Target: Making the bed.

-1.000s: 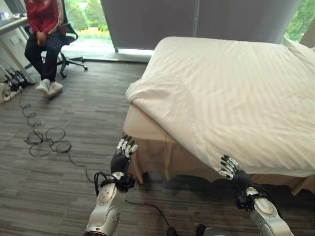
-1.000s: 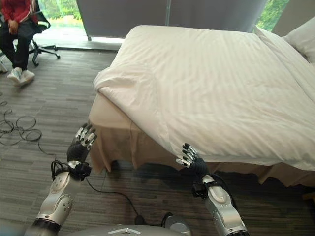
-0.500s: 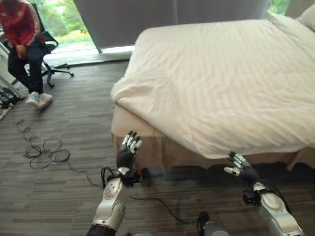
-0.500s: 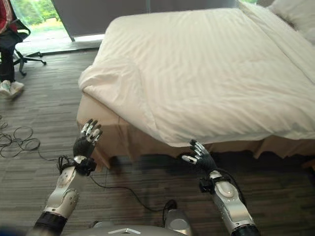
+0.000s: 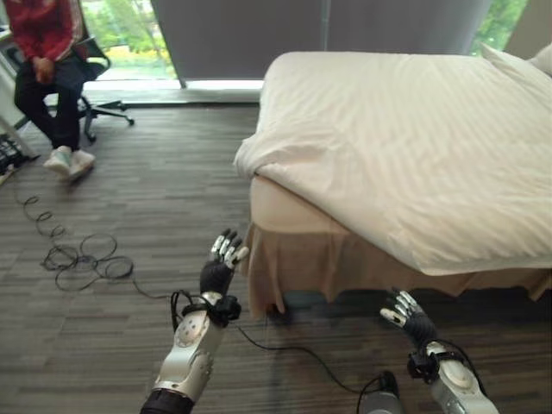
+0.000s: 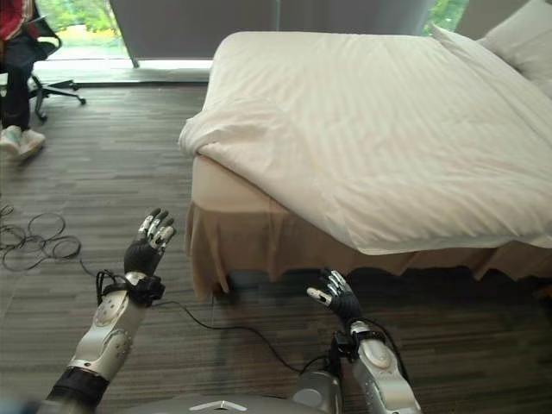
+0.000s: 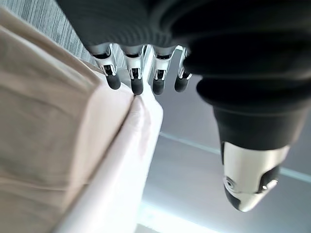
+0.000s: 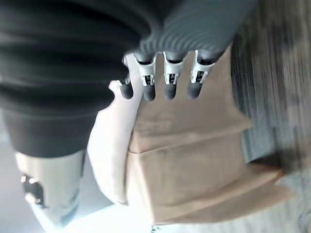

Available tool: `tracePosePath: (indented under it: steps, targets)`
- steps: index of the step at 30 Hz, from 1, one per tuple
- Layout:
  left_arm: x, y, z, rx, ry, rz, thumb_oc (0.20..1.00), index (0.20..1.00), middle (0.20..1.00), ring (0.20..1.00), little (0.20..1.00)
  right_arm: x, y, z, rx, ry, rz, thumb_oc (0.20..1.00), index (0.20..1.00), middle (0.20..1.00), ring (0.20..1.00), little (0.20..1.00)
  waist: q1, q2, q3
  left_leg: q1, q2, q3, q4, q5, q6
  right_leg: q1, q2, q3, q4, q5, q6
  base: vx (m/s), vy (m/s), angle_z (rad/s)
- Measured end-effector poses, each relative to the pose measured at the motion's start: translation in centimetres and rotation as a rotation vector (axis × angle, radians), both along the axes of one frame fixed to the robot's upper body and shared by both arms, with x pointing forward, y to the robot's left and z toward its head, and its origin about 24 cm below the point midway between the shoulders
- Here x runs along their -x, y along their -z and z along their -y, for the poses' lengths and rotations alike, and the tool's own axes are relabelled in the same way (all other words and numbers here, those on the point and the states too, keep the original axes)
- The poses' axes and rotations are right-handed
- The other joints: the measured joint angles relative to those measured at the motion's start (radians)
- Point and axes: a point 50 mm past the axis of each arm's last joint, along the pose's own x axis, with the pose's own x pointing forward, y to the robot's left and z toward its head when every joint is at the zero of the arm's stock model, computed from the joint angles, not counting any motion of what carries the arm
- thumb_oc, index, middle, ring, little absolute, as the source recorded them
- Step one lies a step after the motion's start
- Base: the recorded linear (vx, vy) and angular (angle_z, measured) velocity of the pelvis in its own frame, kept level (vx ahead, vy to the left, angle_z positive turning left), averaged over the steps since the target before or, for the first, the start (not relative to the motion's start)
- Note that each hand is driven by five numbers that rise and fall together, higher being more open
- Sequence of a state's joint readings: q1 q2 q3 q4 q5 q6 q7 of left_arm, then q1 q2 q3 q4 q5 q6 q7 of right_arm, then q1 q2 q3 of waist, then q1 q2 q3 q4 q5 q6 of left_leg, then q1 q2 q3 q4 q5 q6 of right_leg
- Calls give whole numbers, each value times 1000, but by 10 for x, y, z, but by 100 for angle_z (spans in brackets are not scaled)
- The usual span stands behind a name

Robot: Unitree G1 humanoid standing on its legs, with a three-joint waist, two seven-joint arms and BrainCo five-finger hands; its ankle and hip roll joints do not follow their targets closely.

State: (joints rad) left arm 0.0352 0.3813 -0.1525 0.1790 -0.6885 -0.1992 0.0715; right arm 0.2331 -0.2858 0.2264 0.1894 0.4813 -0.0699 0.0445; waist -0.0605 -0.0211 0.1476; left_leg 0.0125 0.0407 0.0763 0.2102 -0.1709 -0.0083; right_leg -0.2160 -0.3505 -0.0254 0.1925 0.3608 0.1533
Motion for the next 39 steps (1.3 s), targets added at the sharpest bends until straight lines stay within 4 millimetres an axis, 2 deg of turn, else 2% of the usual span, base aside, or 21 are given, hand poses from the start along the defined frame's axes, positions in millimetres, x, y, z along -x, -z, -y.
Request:
tracePosePath:
  steps: [3, 4, 6, 7, 8, 10, 13, 15, 17, 18, 20, 21, 22, 24, 26, 28, 30, 32, 33, 34, 39]
  targets:
    - [2, 0, 4, -18, 25, 4, 1000, 1000, 1000, 1000, 1000, 4, 0, 6, 21, -37, -14, 1000, 1000, 1000, 1000, 1000, -7, 55, 15, 9, 40, -13, -28, 31, -1, -72, 116, 21, 330, -284, -17, -35, 211, 6]
    - [6, 1, -2, -32, 4, -6, 1000, 1000, 1000, 1000, 1000, 0, -4, 11, 41, -42, 6, 1000, 1000, 1000, 1000, 1000, -15, 44, -2, 14, 13, 0, -83, 79, 4, -51, 145, -42, 332, -298, -14, 0, 253, 11]
    - [11, 5, -8, -41, -15, -32, 1000, 1000, 1000, 1000, 1000, -5, -10, 17, 45, -15, 40, 1000, 1000, 1000, 1000, 1000, -7, 41, -6, 29, 7, 27, -111, 85, 14, -35, 138, -102, 289, -276, -18, 40, 204, -35]
    - [15, 8, -9, -41, -24, -46, 1000, 1000, 1000, 1000, 1000, -9, -12, 18, 49, -11, 52, 1000, 1000, 1000, 1000, 1000, -11, 46, -5, 42, 5, 35, -129, 88, 20, -21, 144, -106, 253, -268, -20, 82, 57, -81]
    - [17, 10, -12, -36, -38, -52, 1000, 1000, 1000, 1000, 1000, -13, -14, 19, 53, -16, 62, 1000, 1000, 1000, 1000, 1000, -15, 44, -7, 82, 11, 72, -187, 103, 20, -21, 163, -102, 223, -312, 9, 215, -34, -85]
    - [16, 7, -11, -29, -36, -40, 1000, 1000, 1000, 1000, 1000, -11, -13, 22, 65, -11, 53, 1000, 1000, 1000, 1000, 1000, -35, 7, -36, 108, 12, 113, -237, 115, 6, 24, 211, -145, 88, -349, -19, 193, -72, -70]
    - [12, 6, 0, -10, 1, -29, 1000, 1000, 1000, 1000, 1000, -11, -15, 28, 86, -11, 59, 1000, 1000, 1000, 1000, 1000, -46, 26, -52, 132, 59, 131, -262, 137, -24, 110, 284, -156, -77, -292, -38, 108, -108, -33]
    - [7, 0, 3, -6, 15, 0, 1000, 1000, 1000, 1000, 1000, -10, -14, 30, 89, -8, 54, 1000, 1000, 1000, 1000, 1000, -45, 28, -52, 135, 83, 129, -245, 136, -29, 122, 313, -154, -95, -293, -54, 91, -120, -16]
    - [5, -2, 2, -9, 13, 8, 1000, 1000, 1000, 1000, 1000, -12, -15, 28, 89, -19, 58, 1000, 1000, 1000, 1000, 1000, -24, 19, -51, 130, 85, 130, -196, 133, -34, 137, 325, -136, -124, -278, -75, 90, -179, -40]
    - [2, -5, -1, -12, 5, 17, 1000, 1000, 1000, 1000, 1000, -19, -19, 24, 87, -37, 77, 1000, 1000, 1000, 1000, 1000, -11, -6, -46, 32, 93, 127, 38, 127, -51, 165, 312, -112, -145, -292, -91, 56, -133, -37]
    - [-2, -8, 2, -7, 16, 33, 1000, 1000, 1000, 1000, 1000, -23, -21, 25, 91, -38, 91, 1000, 1000, 1000, 1000, 1000, -1, -24, -34, -77, 99, 101, 280, 169, -92, 181, 296, -91, -154, -291, -129, 90, -16, -26]
    - [-1, -8, 2, -7, 19, 33, 1000, 1000, 1000, 1000, 1000, -25, -23, 25, 98, -45, 99, 1000, 1000, 1000, 1000, 1000, 12, -22, -31, -117, 91, 51, 357, 202, -101, 188, 297, -75, -153, -291, -149, 144, 63, -57]
    - [0, -6, 1, -10, 16, 26, 1000, 1000, 1000, 1000, 1000, -28, -26, 27, 115, -55, 108, 1000, 1000, 1000, 1000, 1000, 29, -22, -20, -160, 67, -47, 412, 185, -105, 198, 299, -24, -163, -305, -152, 164, 98, -65]
    - [-1, -10, -4, -12, -6, 40, 1000, 1000, 1000, 1000, 1000, -29, -27, 28, 119, -56, 113, 1000, 1000, 1000, 1000, 1000, 44, -22, -18, -146, 78, -24, 265, 173, -103, 206, 296, -10, -182, -300, -183, 185, 109, -52]
    - [-3, -13, -10, -22, -30, 49, 1000, 1000, 1000, 1000, 1000, -25, -24, 32, 122, -42, 98, 1000, 1000, 1000, 1000, 1000, 30, -8, -12, -124, 128, -33, 53, 184, -101, 246, 304, -2, -208, -320, -131, 323, 215, -21]
    - [-5, -19, -19, -53, -48, 60, 1000, 1000, 1000, 1000, 1000, -18, -21, 39, 134, -21, 75, 1000, 1000, 1000, 1000, 1000, 33, 11, -5, -64, 145, -76, -175, 199, -101, 279, 321, 9, -225, -321, -112, 185, 138, -29]
    - [-7, -23, -24, -66, -61, 74, 1000, 1000, 1000, 1000, 1000, -15, -18, 47, 152, -2, 59, 1000, 1000, 1000, 1000, 1000, 28, 37, -11, -46, 137, -91, -222, 204, -95, 281, 322, 12, -229, -326, -112, 122, 99, -46]
    - [-13, -43, -38, -114, -88, 144, 1000, 1000, 1000, 1000, 1000, -5, -19, 64, 210, -12, 28, 1000, 1000, 1000, 1000, 1000, 28, 103, -20, -25, 121, -41, -229, 235, -55, 324, 335, -13, -274, -295, -88, 100, 125, -39]
    - [-13, -46, -38, -109, -91, 165, 1000, 1000, 1000, 1000, 1000, -1, -19, 70, 227, -9, 18, 1000, 1000, 1000, 1000, 1000, 12, 139, -32, -23, 132, -29, -230, 213, -68, 329, 356, -17, -281, -298, -85, 137, 192, 18]
    - [-17, -53, -39, -120, -93, 190, 1000, 1000, 1000, 1000, 1000, 2, -13, 71, 211, 14, -4, 1000, 1000, 1000, 1000, 1000, -15, 137, -38, 6, 119, -16, -258, 206, -90, 332, 332, -24, -278, -301, -76, 208, 314, 26]
    - [-24, -108, -75, -336, -135, 321, 1000, 1000, 1000, 1000, 1000, 10, -6, 61, 144, 33, -15, 1000, 1000, 1000, 1000, 1000, -15, 95, -30, 42, 12, 23, -305, 191, -40, 349, 228, -15, -290, -305, -50, 94, 191, 3]
